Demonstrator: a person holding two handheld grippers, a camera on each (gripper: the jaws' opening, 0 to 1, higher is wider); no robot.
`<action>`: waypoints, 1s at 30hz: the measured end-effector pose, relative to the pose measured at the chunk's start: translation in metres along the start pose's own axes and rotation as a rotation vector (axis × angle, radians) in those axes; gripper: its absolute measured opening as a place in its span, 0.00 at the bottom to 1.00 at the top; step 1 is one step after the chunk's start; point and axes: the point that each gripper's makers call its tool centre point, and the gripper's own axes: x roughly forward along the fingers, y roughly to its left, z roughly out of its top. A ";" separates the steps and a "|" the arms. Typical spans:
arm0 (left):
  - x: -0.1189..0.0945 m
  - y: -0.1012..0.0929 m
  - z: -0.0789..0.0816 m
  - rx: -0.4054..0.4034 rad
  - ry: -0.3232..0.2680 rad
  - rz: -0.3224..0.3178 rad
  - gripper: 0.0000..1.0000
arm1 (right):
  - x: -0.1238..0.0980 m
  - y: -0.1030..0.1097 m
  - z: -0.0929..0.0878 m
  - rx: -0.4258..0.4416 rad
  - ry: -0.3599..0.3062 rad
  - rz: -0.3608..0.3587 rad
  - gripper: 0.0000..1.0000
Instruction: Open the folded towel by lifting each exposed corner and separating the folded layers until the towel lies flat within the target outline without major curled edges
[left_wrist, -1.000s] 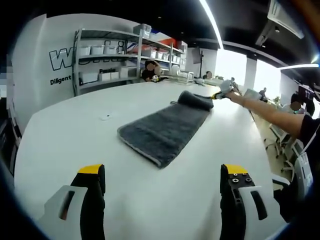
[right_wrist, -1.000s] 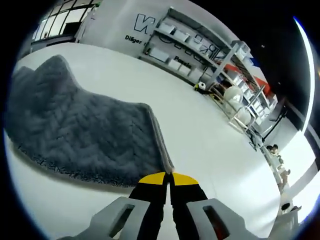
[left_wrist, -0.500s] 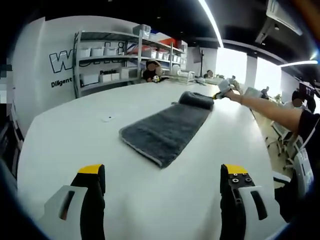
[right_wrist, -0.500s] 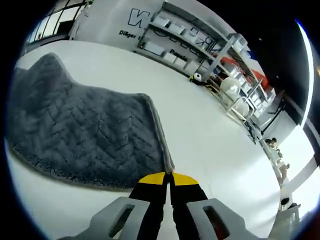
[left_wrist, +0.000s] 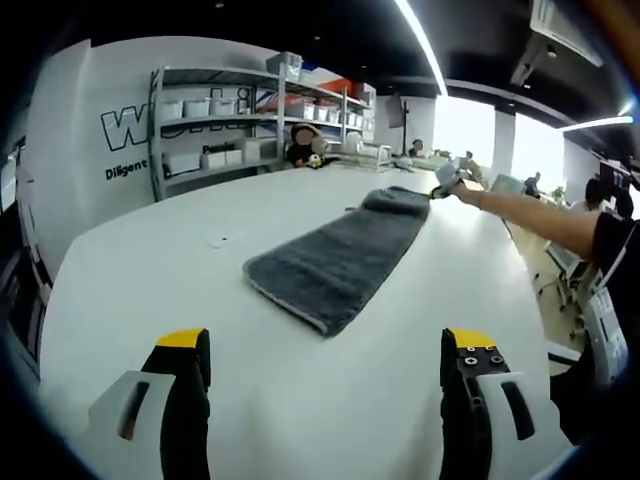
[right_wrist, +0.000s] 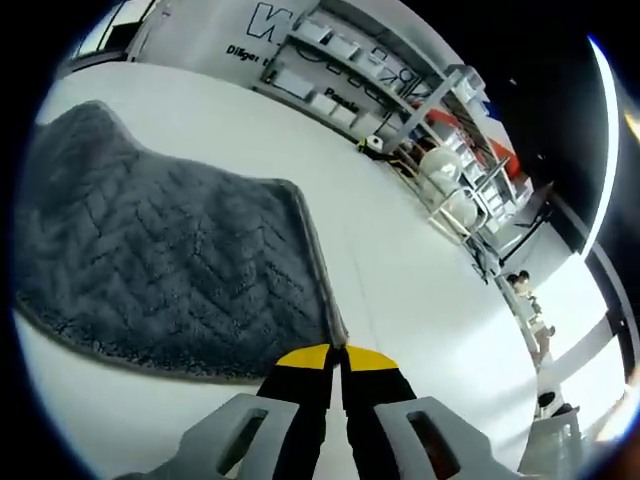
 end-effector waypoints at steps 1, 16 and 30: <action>0.000 0.000 0.000 0.001 0.002 0.000 0.94 | 0.003 -0.001 0.000 -0.002 0.000 -0.001 0.00; 0.002 0.001 -0.005 -0.010 0.020 0.007 0.94 | -0.001 -0.025 0.003 -0.068 -0.023 -0.115 0.24; 0.004 -0.004 -0.002 -0.007 0.010 -0.019 0.94 | -0.058 -0.012 0.046 0.160 -0.207 0.080 0.56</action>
